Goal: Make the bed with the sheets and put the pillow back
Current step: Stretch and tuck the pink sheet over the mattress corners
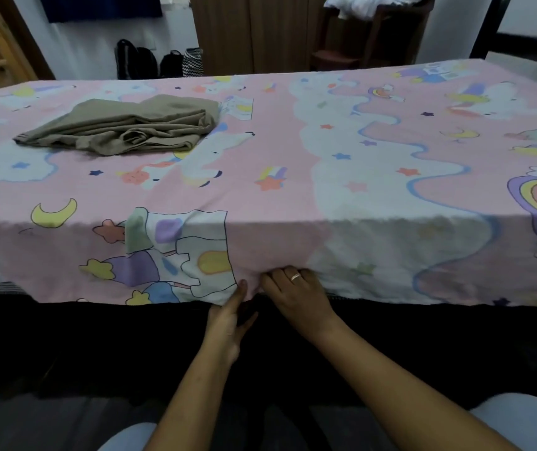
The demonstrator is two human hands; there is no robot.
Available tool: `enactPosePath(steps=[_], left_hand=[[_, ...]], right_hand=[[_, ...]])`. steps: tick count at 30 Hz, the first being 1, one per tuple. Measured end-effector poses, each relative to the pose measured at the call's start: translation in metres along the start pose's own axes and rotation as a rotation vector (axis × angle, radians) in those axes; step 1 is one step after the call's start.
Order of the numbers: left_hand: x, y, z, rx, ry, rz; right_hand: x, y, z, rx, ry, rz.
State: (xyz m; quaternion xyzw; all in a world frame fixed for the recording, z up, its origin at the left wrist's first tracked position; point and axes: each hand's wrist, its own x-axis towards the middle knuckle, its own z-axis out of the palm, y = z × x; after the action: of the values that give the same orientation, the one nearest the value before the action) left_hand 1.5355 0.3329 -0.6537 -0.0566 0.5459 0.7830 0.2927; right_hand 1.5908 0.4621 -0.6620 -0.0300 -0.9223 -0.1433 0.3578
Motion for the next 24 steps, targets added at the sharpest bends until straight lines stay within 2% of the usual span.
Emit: enactPosePath(steps=[2,4,8,11,16,20,24], left_hand=[[0.000,0.001,0.001,0.040,-0.068,-0.030],[-0.001,0.004,-0.001,0.102,-0.127,-0.023],[-0.003,0.007,-0.011,0.243,-0.177,0.057],[-0.011,0.007,-0.020,0.389,-0.204,0.068],[-0.043,-0.007,-0.030,0.459,-0.163,0.021],[-0.056,-0.029,-0.040,0.584,-0.136,-0.040],[-0.032,-0.026,-0.035,0.723,-0.150,0.065]], right_hand=[[0.004,-0.001,-0.002,0.073,-0.047,0.026],[0.011,-0.002,-0.010,0.208,-0.169,0.059],[0.030,0.001,-0.034,0.459,-0.619,0.091],[0.037,0.004,-0.046,0.682,-0.828,0.140],[0.018,-0.003,-0.050,0.825,-0.995,0.189],[-0.001,-0.011,-0.045,0.798,-1.039,0.199],[0.014,-0.010,-0.033,0.709,-1.083,0.235]])
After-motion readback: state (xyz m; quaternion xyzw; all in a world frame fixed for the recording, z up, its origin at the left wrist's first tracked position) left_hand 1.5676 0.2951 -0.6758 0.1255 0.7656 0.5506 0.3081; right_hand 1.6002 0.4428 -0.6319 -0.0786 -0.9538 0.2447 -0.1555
